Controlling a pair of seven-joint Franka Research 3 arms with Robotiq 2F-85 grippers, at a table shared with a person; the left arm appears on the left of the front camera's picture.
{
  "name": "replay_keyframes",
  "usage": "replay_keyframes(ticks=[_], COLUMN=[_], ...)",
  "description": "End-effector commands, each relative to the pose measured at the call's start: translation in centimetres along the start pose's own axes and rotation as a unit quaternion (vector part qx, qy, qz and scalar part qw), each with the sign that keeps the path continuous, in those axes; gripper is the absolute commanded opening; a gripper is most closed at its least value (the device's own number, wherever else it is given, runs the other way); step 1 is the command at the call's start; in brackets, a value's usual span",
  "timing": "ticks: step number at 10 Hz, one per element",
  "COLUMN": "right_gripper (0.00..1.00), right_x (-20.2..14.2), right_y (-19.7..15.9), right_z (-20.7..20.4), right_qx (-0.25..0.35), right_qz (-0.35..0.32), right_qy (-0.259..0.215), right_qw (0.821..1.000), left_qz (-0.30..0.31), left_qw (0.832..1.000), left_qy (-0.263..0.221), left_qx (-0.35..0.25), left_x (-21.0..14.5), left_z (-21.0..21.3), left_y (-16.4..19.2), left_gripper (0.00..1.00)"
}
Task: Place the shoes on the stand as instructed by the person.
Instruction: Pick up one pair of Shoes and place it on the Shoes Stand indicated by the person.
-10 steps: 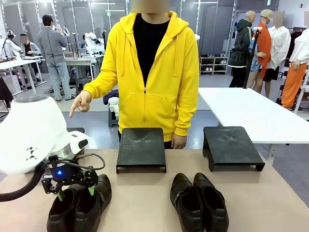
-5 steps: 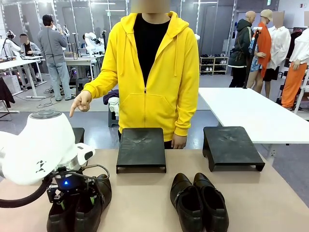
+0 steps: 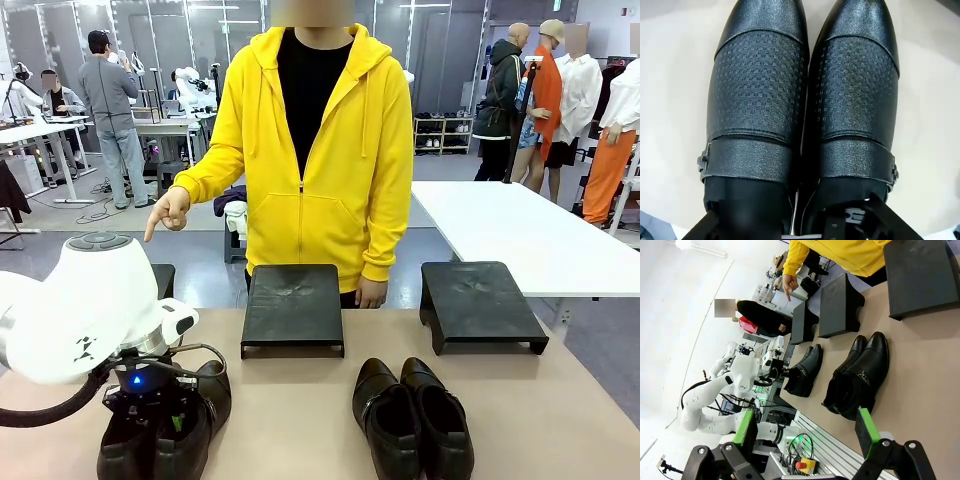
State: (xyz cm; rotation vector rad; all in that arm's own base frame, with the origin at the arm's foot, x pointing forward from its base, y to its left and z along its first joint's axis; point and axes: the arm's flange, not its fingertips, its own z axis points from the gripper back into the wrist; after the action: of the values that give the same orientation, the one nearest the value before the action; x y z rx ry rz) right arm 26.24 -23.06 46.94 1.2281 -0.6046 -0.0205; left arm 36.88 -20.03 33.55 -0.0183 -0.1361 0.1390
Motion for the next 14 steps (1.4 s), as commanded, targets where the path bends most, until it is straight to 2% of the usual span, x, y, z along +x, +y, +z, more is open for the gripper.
replay_keyframes(ticks=[1,2,5,9,11,14], right_gripper=[1.00,1.00,1.00,1.00,1.00,1.00], right_x=[0.0,0.0,0.0,0.0,0.0,0.0], right_y=[0.1,0.1,0.1,0.1,0.1,0.1], right_z=[0.0,0.0,0.0,0.0,0.0,0.0], right_qx=[0.006,0.006,0.006,0.006,0.006,0.006], right_qz=[0.005,0.005,0.005,0.005,0.005,0.005], right_qy=[-0.002,-0.002,-0.002,-0.002,-0.002,-0.002], right_qw=[1.000,1.000,1.000,1.000,1.000,1.000], left_qz=[-0.004,-0.005,-0.014,-0.038,-0.064,-0.083], left_qw=[1.000,1.000,0.999,0.994,0.989,0.986], left_qy=[-0.025,-0.027,-0.041,-0.081,-0.110,-0.131], left_qx=[-0.006,-0.008,-0.008,-0.064,-0.068,-0.059], left_x=[-10.8,-10.7,-10.0,-6.8,-5.2,-4.4], left_z=[-2.6,-2.4,-1.1,8.0,12.8,15.2], left_y=[8.2,8.2,8.4,8.8,9.7,10.8], left_gripper=[0.03,0.00,0.00,0.00,0.00,0.00])
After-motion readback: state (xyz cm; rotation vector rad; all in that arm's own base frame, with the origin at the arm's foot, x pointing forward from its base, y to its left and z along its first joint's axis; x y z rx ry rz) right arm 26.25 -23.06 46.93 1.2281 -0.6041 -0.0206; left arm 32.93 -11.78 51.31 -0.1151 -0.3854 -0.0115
